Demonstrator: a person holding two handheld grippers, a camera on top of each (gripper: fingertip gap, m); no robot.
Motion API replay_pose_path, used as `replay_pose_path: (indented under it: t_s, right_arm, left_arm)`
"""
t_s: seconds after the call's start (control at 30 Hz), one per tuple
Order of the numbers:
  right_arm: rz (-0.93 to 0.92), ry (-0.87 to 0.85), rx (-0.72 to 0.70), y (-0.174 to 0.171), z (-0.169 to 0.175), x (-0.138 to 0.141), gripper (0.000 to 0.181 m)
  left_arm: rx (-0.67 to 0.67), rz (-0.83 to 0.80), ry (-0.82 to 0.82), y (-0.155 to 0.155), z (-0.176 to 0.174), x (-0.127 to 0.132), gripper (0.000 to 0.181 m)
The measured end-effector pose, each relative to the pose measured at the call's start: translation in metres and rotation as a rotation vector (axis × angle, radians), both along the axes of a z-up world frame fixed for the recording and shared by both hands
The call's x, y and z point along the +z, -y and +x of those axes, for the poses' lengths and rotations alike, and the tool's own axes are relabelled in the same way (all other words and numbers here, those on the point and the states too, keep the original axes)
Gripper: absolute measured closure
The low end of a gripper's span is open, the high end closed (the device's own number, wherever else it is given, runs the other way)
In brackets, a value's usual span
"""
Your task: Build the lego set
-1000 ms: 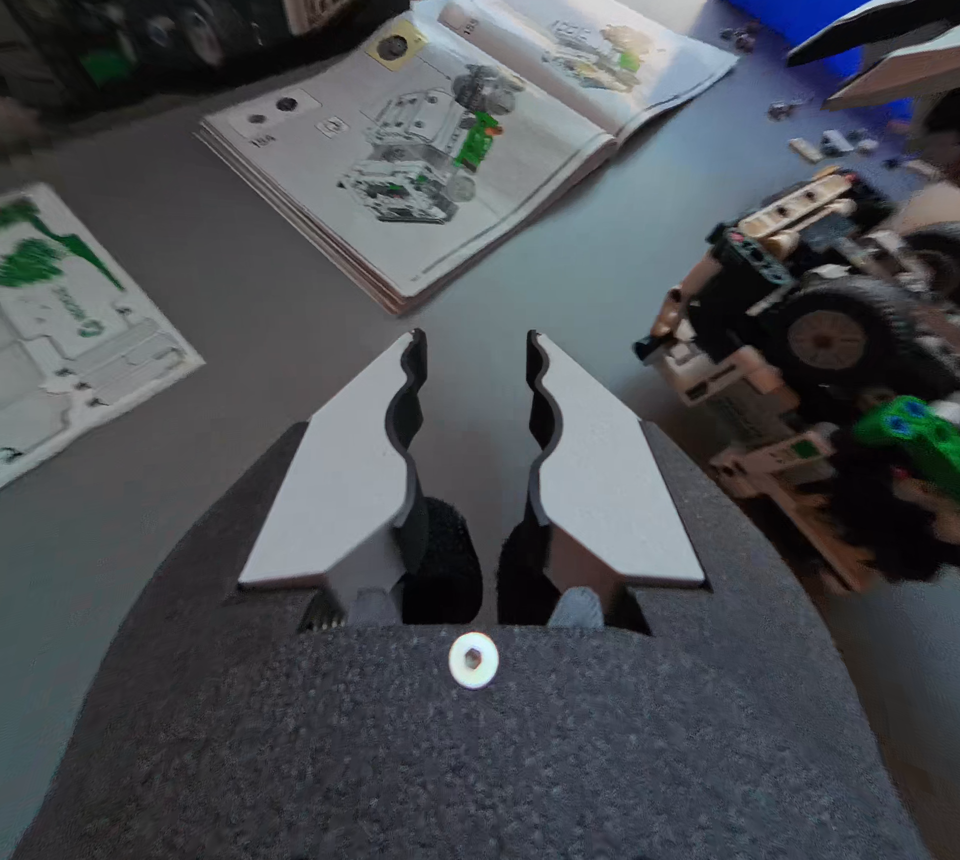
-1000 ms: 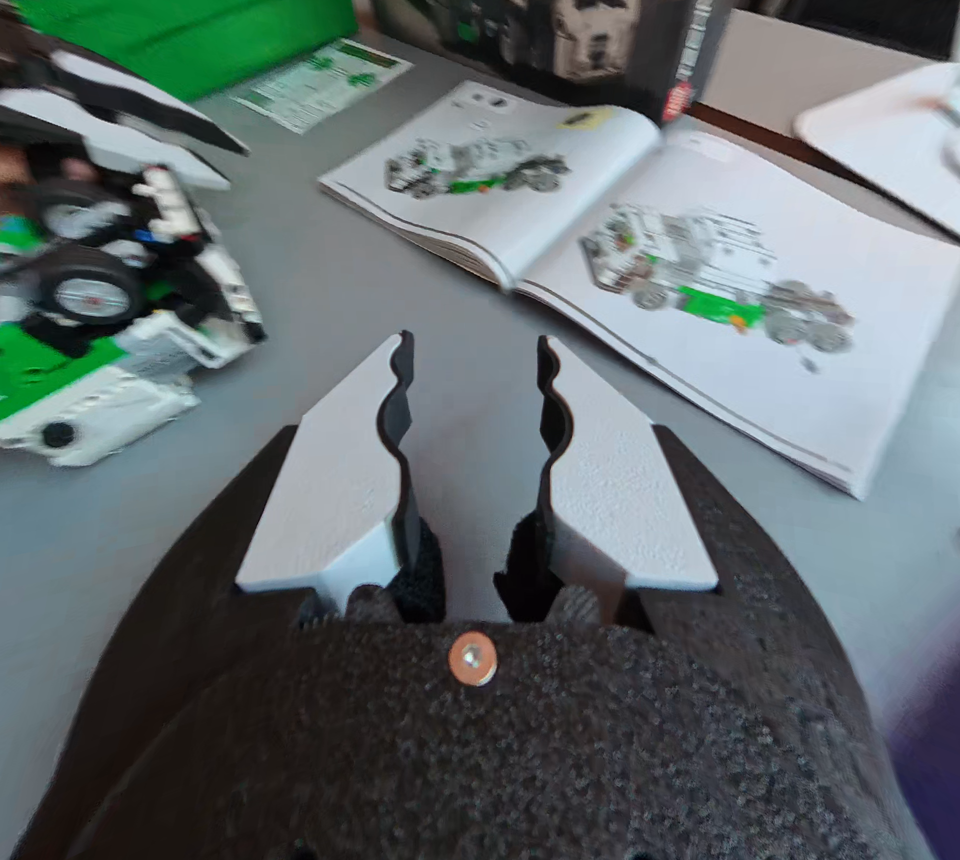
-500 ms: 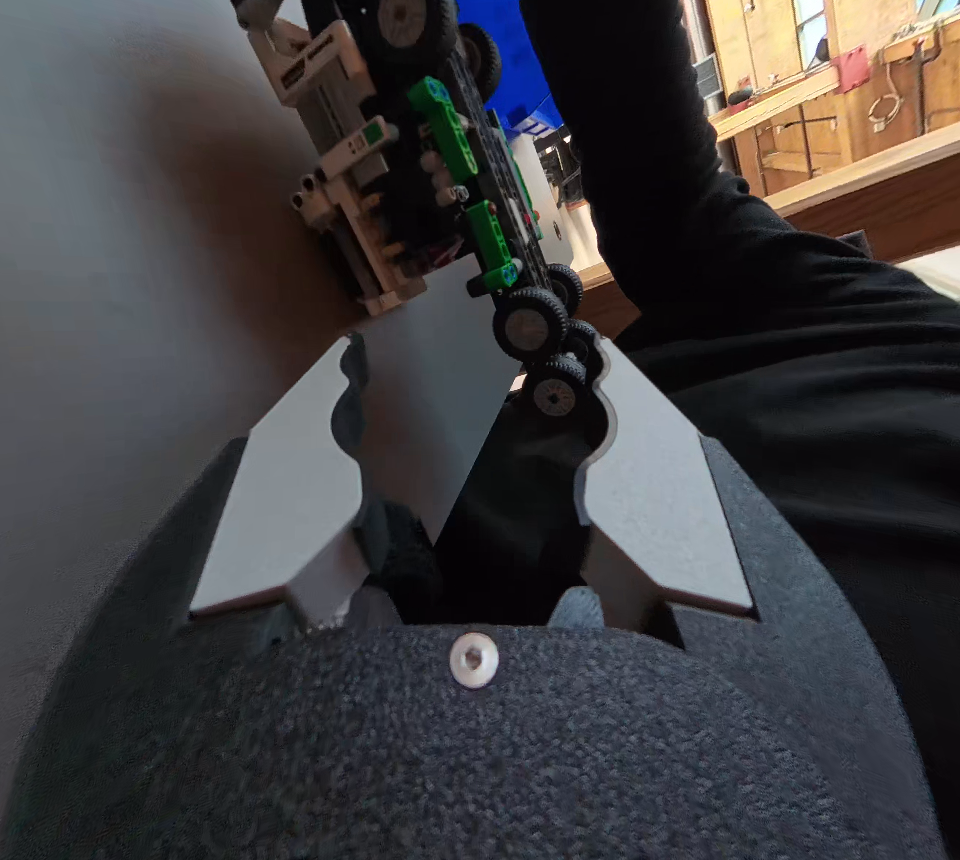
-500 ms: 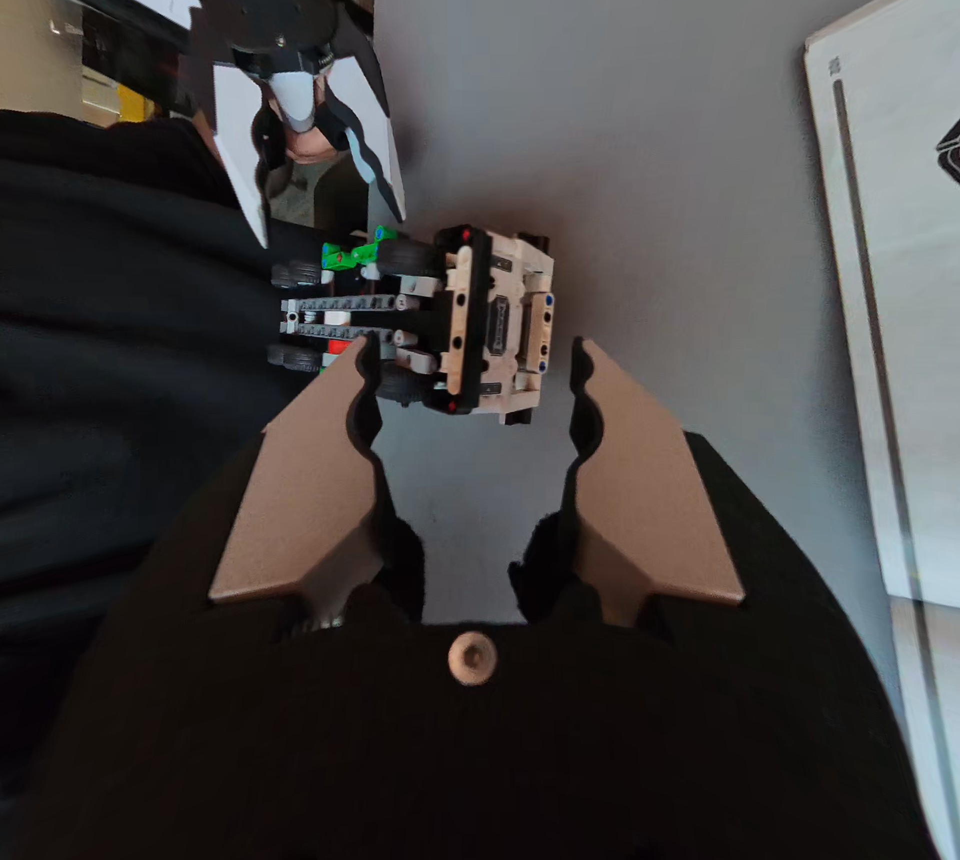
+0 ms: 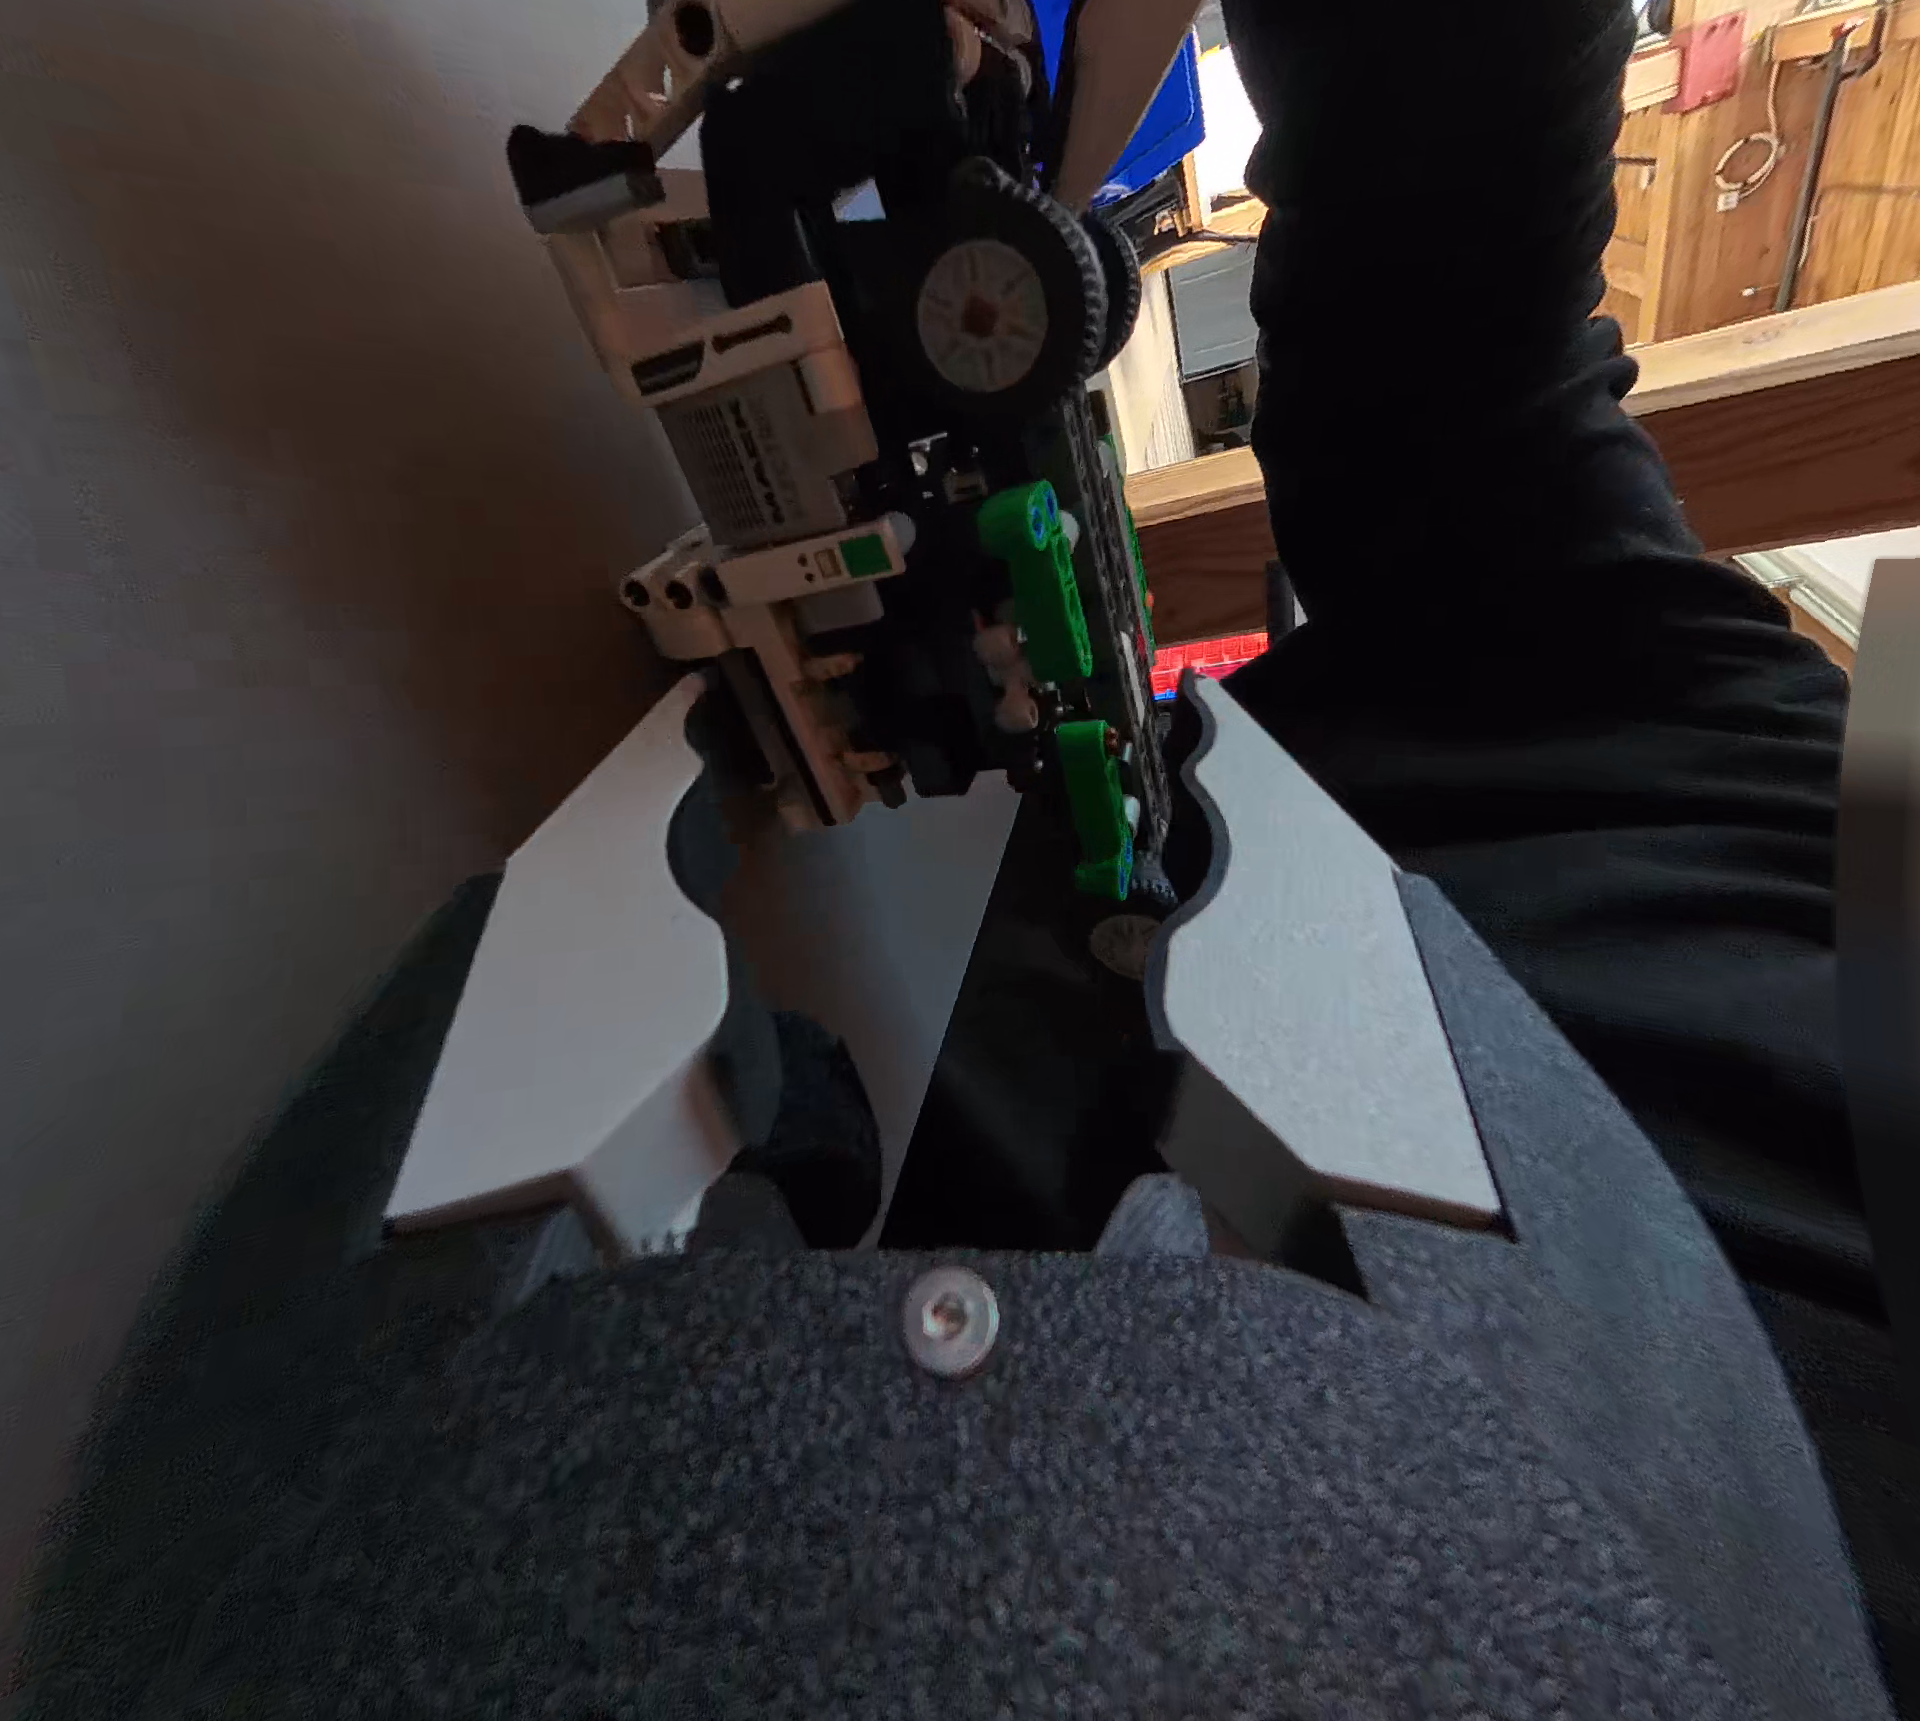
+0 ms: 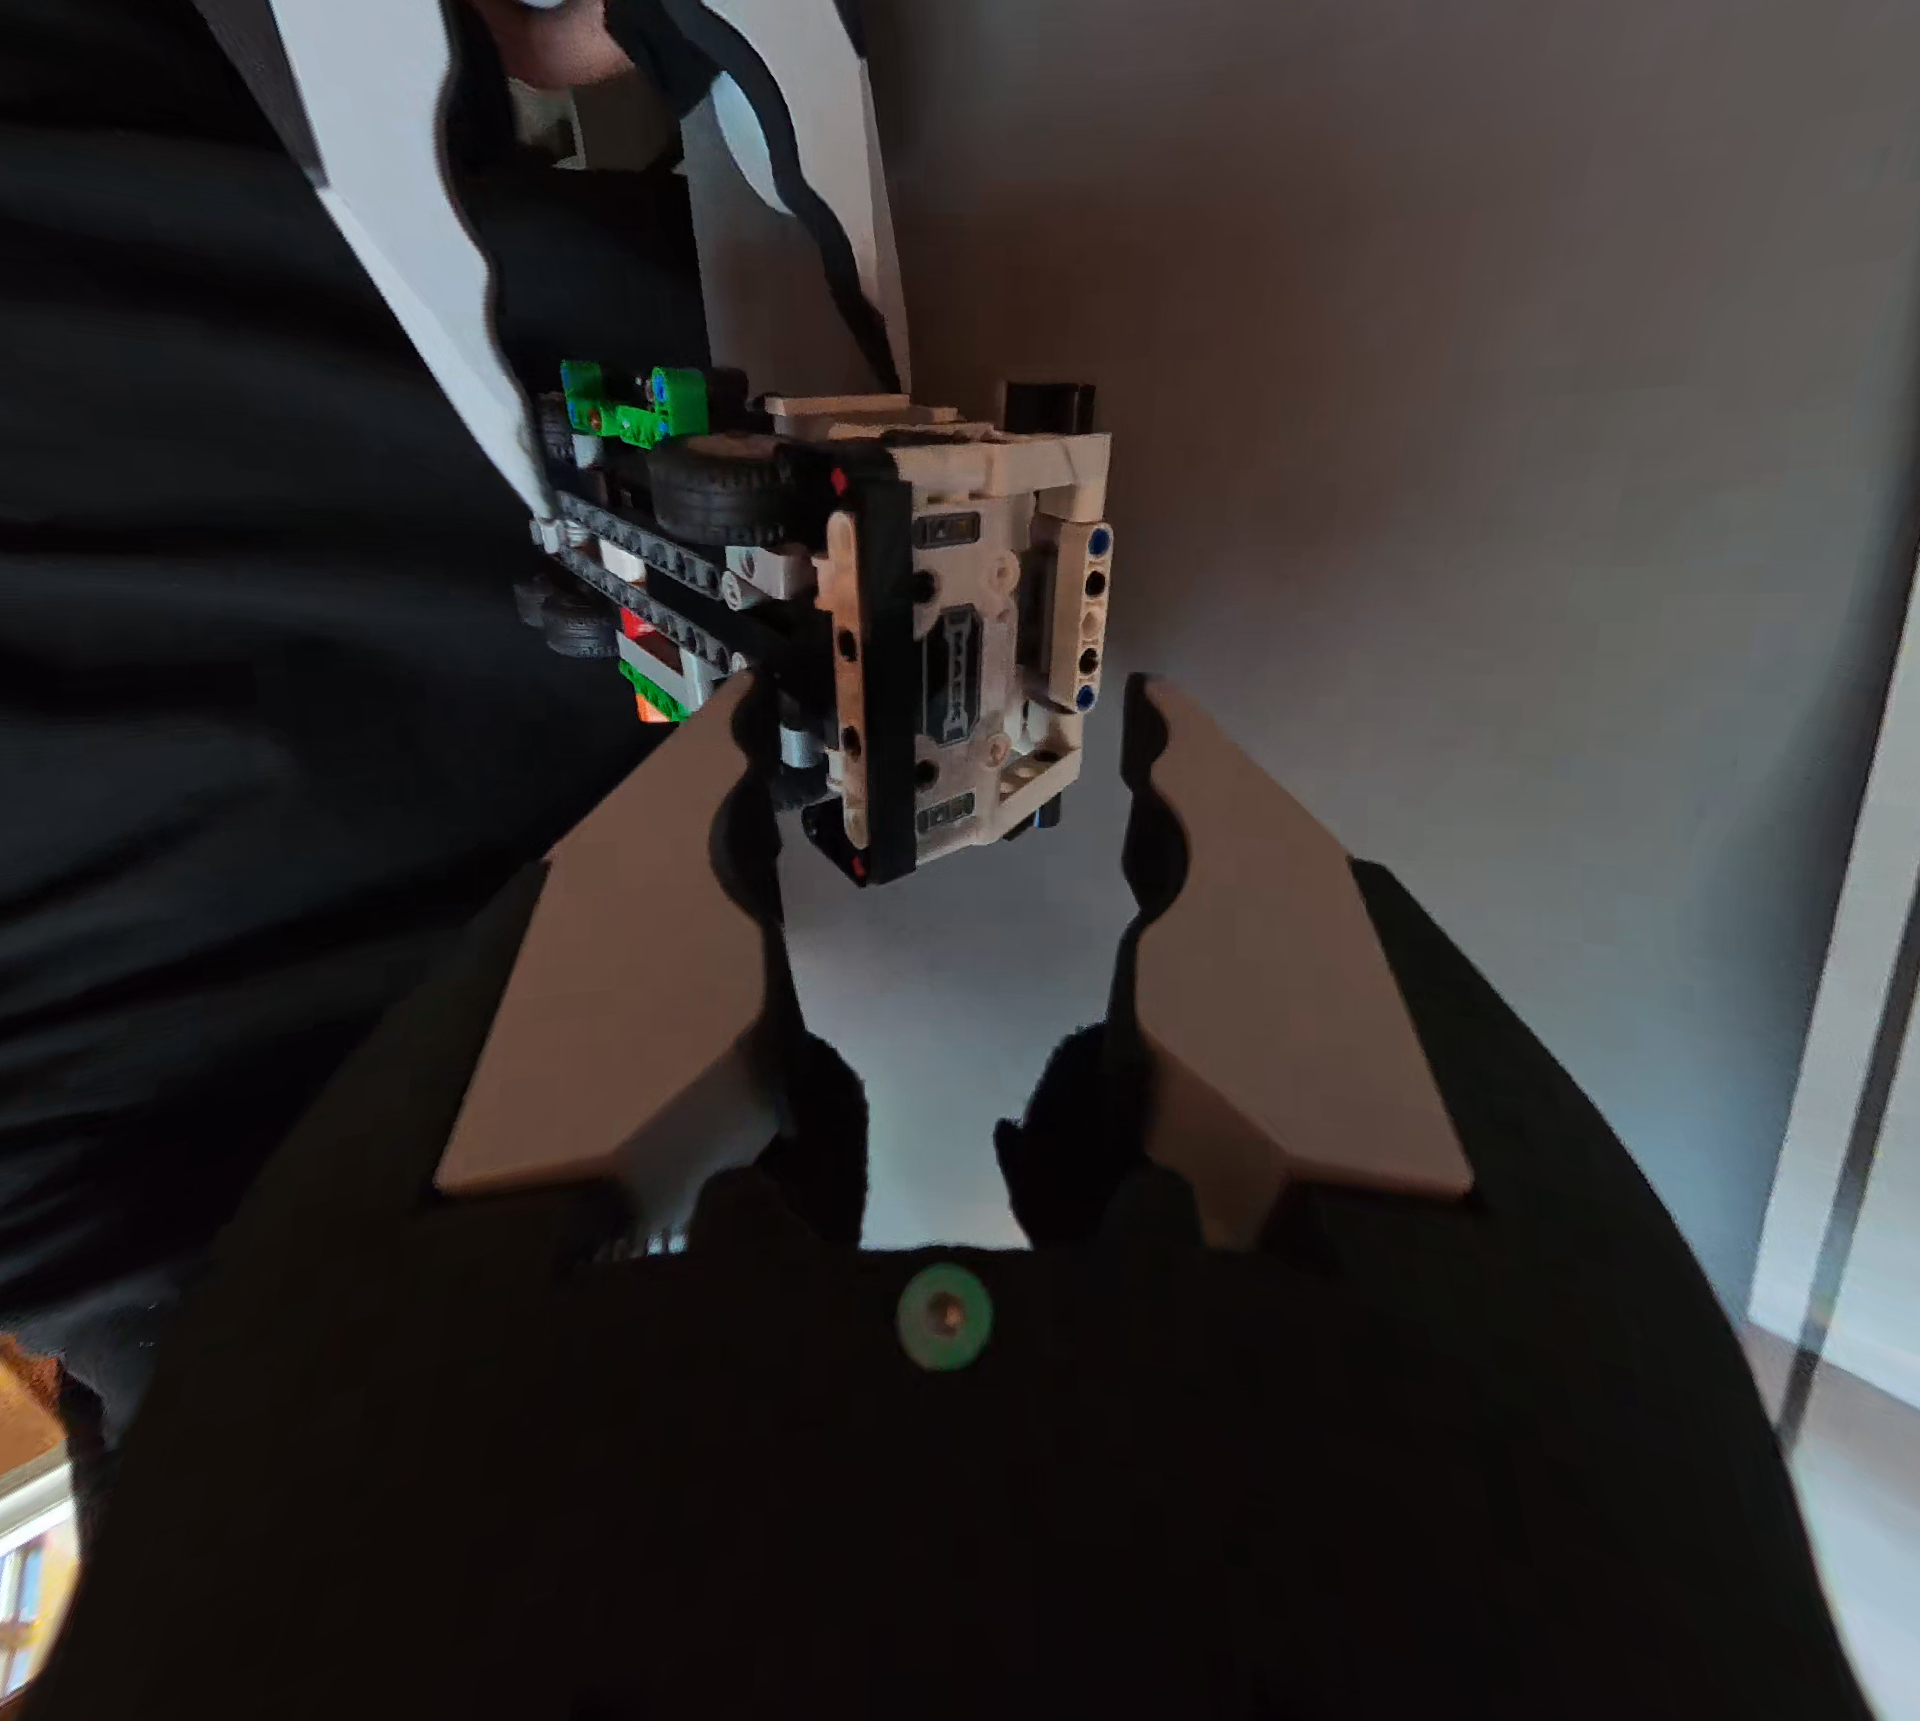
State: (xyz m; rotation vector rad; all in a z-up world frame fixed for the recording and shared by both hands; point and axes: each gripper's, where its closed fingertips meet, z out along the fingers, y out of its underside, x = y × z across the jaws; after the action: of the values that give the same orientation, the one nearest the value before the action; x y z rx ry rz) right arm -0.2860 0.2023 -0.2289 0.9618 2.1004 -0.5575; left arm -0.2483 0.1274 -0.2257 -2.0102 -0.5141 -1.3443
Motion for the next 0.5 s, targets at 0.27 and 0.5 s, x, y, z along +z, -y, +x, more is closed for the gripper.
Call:
replay_pose_path:
  t_s: [0.27,0.5]
  right_arm:
    - [-0.075,0.017,0.068,0.01,-0.002,0.005,0.138]
    - [0.008,-0.499,-0.26,-0.02,-0.031,0.047,0.113]
  left_arm:
    - [-0.012,-0.022,0.029,-0.006,0.009,-0.005,0.109]
    - [0.073,0.098,0.01,0.005,0.003,0.006,0.098]
